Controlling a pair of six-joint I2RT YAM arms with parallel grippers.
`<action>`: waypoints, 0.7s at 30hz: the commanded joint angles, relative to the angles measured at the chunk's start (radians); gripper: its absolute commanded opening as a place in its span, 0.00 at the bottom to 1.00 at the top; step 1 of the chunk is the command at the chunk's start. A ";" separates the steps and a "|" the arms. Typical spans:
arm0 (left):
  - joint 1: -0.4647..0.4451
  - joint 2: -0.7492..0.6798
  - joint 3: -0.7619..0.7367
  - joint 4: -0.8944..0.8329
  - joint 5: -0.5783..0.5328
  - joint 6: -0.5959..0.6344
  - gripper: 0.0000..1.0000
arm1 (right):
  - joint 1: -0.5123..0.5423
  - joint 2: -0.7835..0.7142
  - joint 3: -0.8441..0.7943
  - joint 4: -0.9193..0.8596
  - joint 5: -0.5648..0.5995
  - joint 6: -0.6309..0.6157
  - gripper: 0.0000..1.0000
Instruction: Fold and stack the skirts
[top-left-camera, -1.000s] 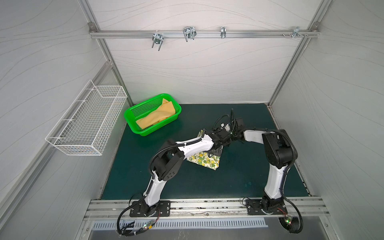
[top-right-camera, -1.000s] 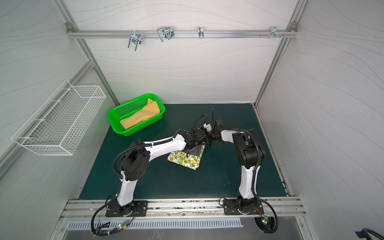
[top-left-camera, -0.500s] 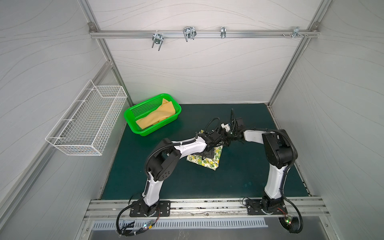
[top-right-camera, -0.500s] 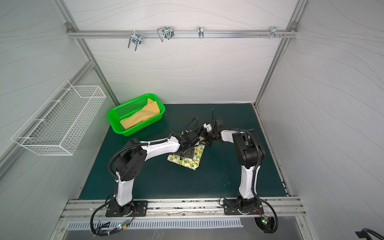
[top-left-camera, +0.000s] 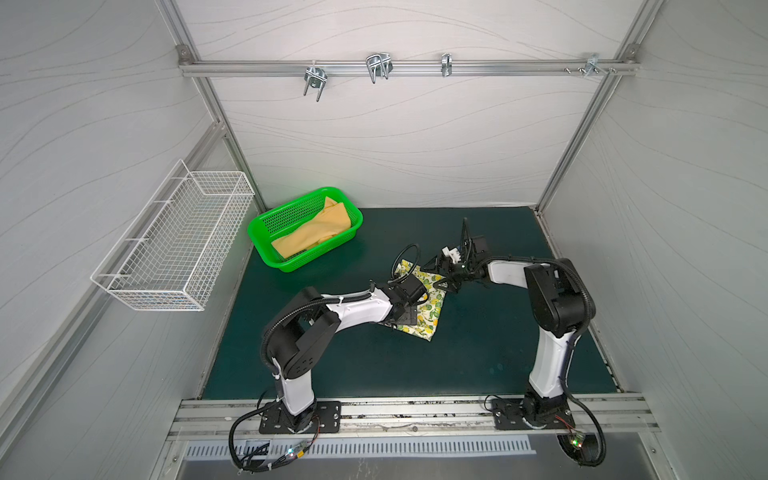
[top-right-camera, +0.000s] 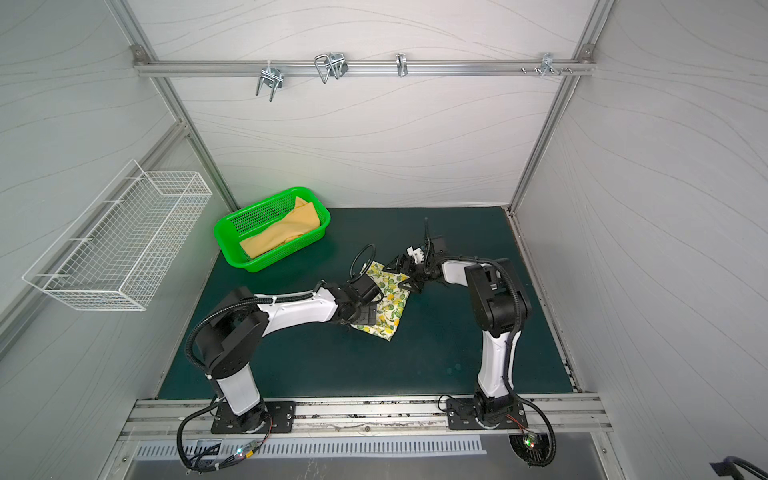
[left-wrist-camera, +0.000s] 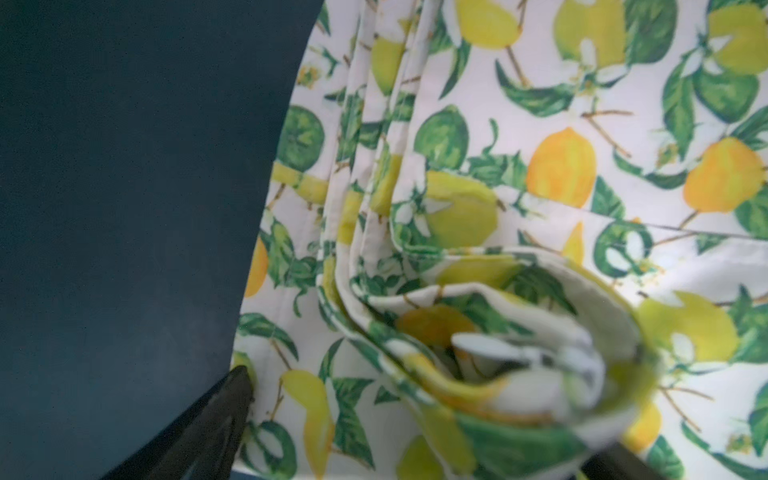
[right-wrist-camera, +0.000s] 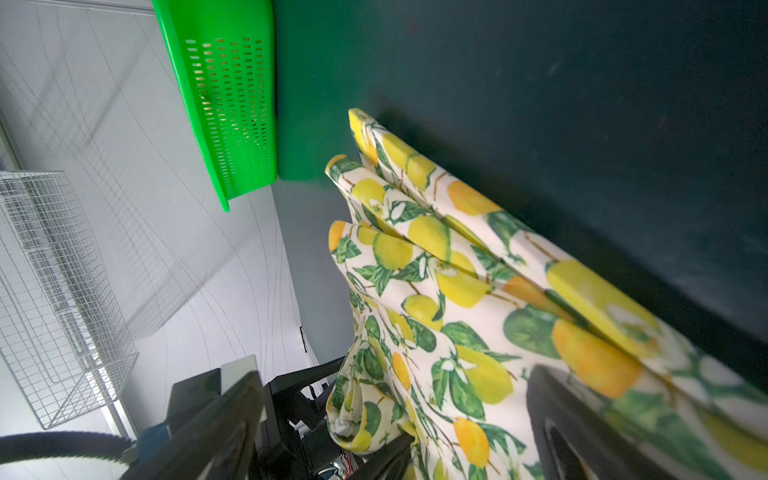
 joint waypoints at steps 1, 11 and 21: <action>0.016 -0.035 -0.075 -0.076 0.003 -0.030 0.99 | -0.021 0.053 -0.047 -0.109 0.090 -0.008 0.99; 0.071 -0.079 -0.180 -0.021 0.043 -0.030 0.99 | -0.026 0.059 -0.052 -0.103 0.085 -0.011 0.99; 0.149 -0.141 -0.245 0.002 0.075 -0.005 0.99 | -0.026 0.020 -0.097 -0.094 0.106 -0.007 0.99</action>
